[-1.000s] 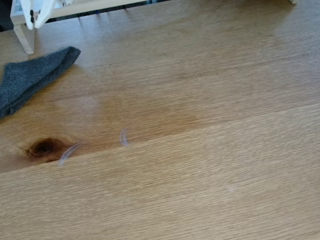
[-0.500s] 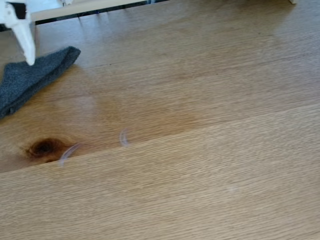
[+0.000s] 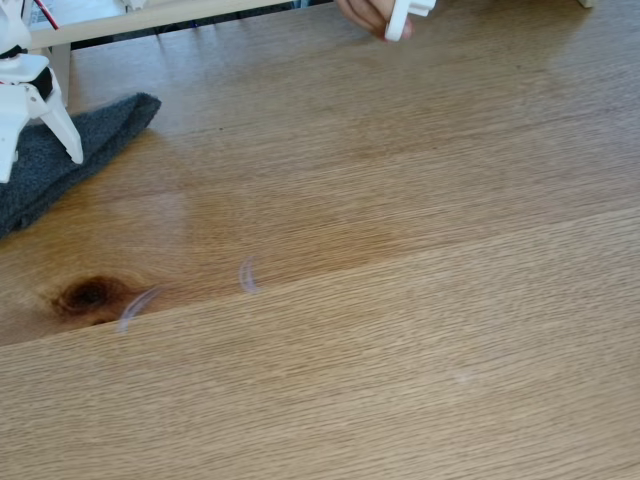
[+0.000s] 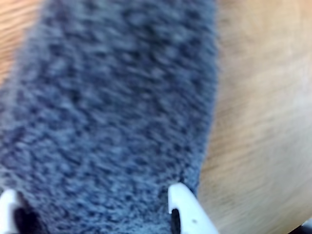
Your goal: Clean the area in front of the robot
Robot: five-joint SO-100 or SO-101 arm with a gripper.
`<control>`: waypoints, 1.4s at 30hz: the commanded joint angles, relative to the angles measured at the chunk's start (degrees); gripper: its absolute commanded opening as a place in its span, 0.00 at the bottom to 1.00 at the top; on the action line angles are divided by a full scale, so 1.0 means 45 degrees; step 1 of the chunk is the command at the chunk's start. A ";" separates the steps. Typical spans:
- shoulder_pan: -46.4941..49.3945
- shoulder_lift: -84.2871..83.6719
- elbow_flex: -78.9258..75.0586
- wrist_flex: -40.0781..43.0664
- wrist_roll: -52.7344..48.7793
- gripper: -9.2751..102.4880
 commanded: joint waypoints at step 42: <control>-1.5684 0.1465 -0.1406 -0.4941 0.6406 0.08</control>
